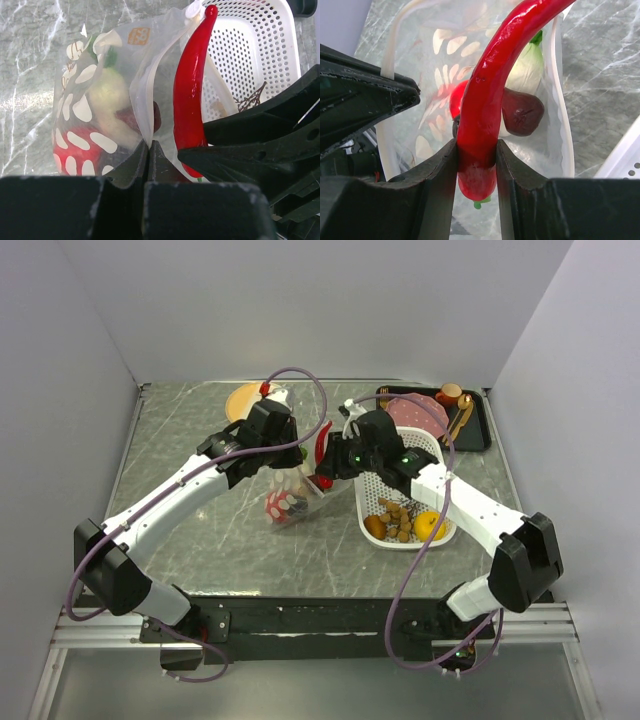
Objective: Place the food in the zip-top bag and seal the zipper
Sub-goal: Place the fake vegetable in the zipper food storage bag.
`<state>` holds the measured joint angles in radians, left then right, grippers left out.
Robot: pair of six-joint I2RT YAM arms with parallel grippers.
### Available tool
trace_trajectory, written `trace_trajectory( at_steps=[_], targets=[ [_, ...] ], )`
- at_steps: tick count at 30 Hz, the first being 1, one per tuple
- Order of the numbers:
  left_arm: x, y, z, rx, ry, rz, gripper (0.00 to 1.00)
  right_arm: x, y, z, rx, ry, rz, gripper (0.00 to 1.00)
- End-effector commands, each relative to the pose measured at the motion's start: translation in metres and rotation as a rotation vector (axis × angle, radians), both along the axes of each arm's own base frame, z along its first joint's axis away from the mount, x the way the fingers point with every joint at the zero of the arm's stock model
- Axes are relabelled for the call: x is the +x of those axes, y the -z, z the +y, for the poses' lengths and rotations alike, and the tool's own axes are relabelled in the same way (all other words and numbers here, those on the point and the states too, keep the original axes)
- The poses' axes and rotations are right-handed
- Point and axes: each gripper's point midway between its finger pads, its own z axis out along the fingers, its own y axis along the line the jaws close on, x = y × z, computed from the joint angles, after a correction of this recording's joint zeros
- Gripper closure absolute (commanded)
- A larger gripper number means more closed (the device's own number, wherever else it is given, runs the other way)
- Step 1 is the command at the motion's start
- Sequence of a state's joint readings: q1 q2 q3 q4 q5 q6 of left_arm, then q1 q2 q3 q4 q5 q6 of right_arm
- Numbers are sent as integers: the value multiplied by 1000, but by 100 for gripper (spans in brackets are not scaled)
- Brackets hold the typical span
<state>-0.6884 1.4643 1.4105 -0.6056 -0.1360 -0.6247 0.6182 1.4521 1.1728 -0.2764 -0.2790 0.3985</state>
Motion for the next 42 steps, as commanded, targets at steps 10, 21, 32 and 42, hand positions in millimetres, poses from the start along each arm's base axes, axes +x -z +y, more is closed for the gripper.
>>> trace_trajectory(
  at_steps=[10, 21, 32, 42],
  targets=[
    [7, -17, -2, -48, -10, -45, 99, 3, -46, -13, 40, 72, -121, 30],
    [11, -4, 13, -18, -72, -5, 99, 35, -37, -136, -47, 624, -118, 27],
    [6, -8, 6, -52, -19, -19, 99, -1, 73, -185, -275, 717, 204, 26],
    [7, -9, 4, -44, -7, -18, 99, -23, 107, -188, -224, 841, 345, 27]
  ],
)
